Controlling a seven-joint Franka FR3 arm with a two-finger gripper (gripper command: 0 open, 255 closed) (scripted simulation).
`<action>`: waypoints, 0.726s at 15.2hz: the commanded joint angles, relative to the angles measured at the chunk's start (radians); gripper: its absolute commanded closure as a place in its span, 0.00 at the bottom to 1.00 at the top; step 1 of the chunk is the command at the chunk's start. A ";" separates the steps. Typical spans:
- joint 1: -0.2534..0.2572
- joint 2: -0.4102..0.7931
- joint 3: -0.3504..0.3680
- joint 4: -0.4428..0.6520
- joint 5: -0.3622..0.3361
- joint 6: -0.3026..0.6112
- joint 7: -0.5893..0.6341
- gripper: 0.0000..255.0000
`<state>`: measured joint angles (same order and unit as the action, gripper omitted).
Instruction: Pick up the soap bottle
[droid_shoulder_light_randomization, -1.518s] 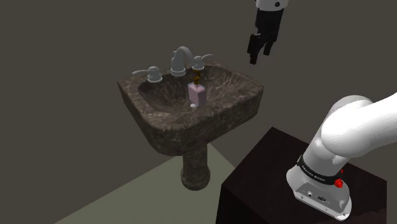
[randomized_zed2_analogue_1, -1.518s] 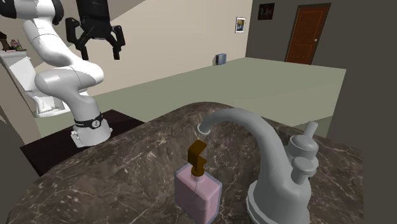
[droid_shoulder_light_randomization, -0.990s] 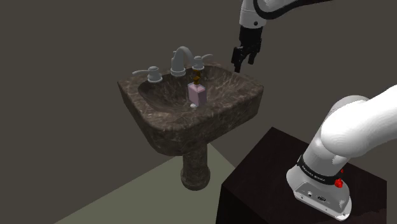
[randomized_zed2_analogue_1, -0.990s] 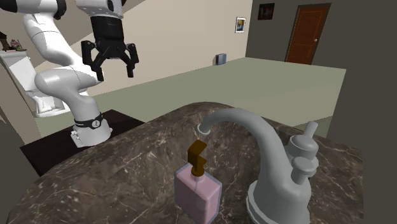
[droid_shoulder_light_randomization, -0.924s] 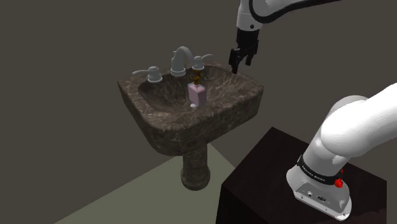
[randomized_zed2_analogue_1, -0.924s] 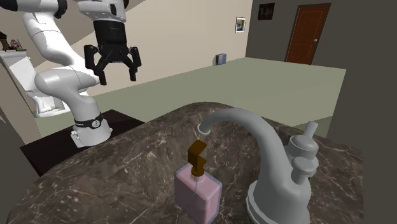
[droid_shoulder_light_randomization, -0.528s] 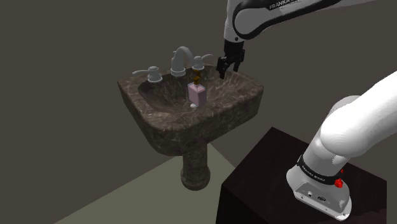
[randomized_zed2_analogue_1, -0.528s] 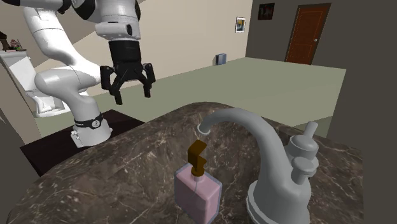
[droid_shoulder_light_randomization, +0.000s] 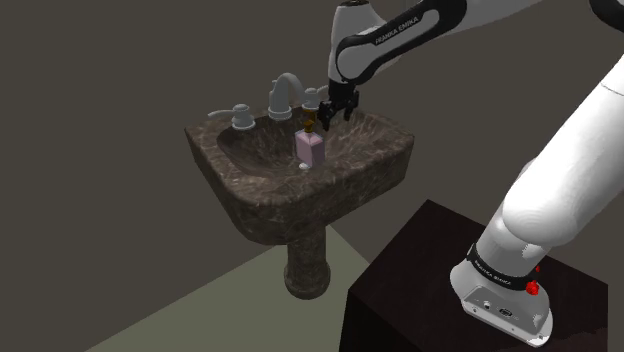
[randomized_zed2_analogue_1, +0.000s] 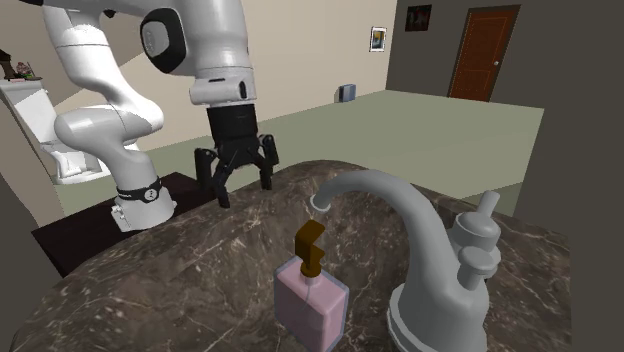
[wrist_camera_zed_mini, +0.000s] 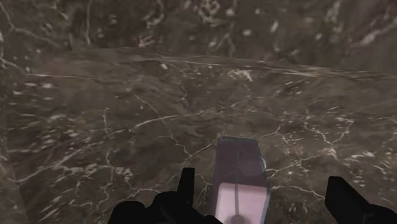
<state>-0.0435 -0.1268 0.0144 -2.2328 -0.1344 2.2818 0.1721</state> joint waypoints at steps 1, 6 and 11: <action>-0.006 0.073 -0.005 0.030 -0.004 0.057 0.005 0.00; -0.010 0.258 -0.011 0.159 -0.008 0.146 0.024 0.00; -0.013 0.415 -0.016 0.295 -0.006 0.195 0.035 0.00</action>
<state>-0.0584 0.2668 -0.0023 -1.9589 -0.1392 2.4710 0.2016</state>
